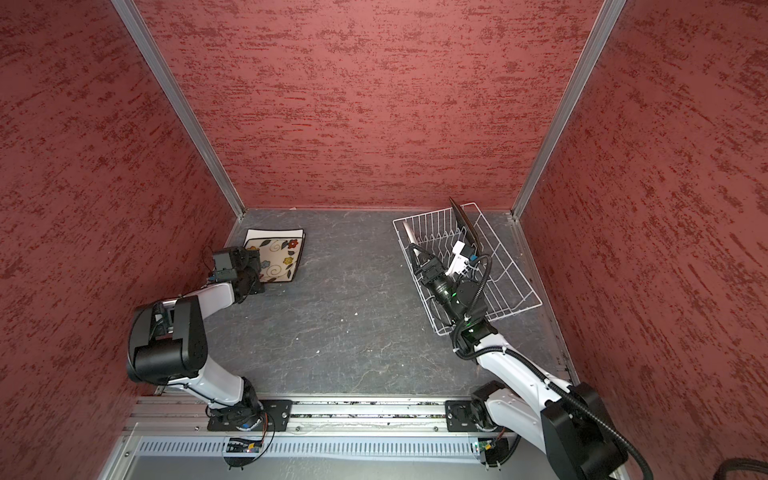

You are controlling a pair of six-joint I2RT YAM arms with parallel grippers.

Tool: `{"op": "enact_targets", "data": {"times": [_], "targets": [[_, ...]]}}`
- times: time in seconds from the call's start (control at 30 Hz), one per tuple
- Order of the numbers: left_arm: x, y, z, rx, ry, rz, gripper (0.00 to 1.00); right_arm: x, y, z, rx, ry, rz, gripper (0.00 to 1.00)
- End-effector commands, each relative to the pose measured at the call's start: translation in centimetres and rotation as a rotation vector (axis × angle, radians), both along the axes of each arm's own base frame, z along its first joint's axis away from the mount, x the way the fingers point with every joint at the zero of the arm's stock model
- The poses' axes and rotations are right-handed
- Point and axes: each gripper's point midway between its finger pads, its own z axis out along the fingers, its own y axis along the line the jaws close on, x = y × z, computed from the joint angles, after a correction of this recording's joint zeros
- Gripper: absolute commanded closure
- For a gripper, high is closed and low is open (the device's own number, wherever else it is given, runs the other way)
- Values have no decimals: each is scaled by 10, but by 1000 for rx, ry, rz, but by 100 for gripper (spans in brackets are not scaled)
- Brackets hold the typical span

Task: Unload the plates from the dish rack
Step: 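Tilt the floral plate flat onto the white plate with the left gripper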

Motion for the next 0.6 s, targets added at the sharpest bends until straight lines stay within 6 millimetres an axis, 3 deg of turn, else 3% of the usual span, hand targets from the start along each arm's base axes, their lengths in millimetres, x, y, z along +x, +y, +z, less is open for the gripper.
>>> {"op": "enact_targets", "data": {"times": [0.0,0.43,0.57], "targets": [[9,1,24,11,-48,0,1,0,-5,5,14,-26,-24,1],[14,0,26,29,-14,-17,1,1,-5,8,11,-31,-25,1],[24,-5,25,20,-29,-60,1,2,-3,8,5,-25,-23,1]]}}
